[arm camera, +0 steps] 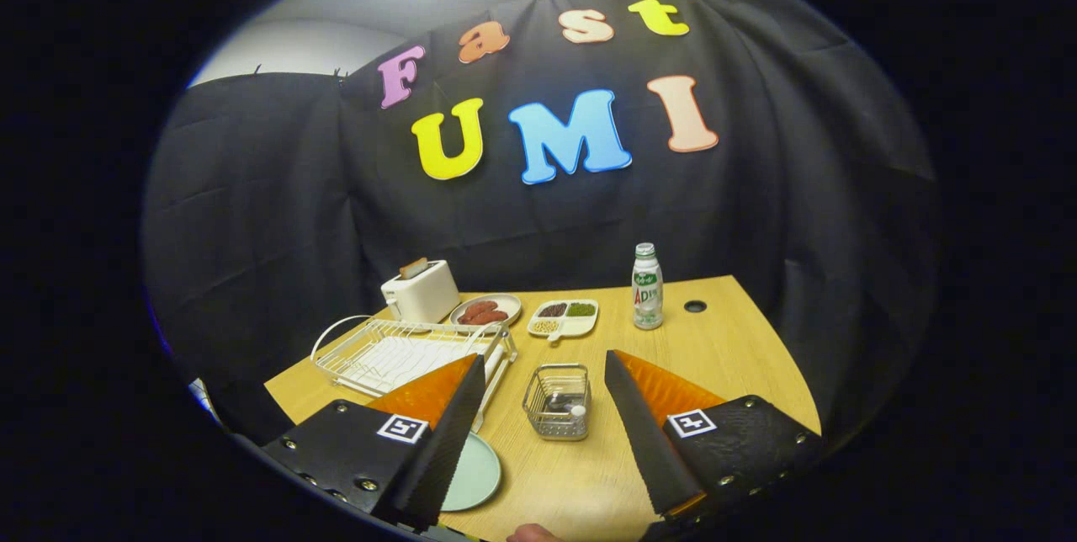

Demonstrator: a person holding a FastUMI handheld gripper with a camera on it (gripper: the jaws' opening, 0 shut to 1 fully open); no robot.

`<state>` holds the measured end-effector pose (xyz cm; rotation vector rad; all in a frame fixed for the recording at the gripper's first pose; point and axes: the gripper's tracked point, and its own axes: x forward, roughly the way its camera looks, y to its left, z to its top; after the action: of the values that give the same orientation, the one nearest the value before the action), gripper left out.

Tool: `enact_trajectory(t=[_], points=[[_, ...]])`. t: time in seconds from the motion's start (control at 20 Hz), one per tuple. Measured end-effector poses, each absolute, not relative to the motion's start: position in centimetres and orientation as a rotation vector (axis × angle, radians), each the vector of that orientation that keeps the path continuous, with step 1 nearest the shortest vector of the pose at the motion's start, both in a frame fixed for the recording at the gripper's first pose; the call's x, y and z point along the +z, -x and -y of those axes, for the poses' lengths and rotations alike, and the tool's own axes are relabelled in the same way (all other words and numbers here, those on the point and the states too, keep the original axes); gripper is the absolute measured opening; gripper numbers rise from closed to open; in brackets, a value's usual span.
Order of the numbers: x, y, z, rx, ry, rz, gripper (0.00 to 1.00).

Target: Take the plate from the dish rack, then take the spoon from the basket and place it into the plate.

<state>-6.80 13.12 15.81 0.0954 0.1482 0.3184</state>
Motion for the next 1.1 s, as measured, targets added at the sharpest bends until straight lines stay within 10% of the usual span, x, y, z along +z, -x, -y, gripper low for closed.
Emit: enact_trajectory(t=[0.85, 1.0, 1.1], points=[[5.2, -1.4, -14.2, 0.173, -0.082, -0.031, 0.84], [3.4, -2.8, -14.3, 0.17, -0.084, -0.04, 0.73], [4.5, -3.2, -13.3, 0.117, -0.082, 0.019, 0.46]])
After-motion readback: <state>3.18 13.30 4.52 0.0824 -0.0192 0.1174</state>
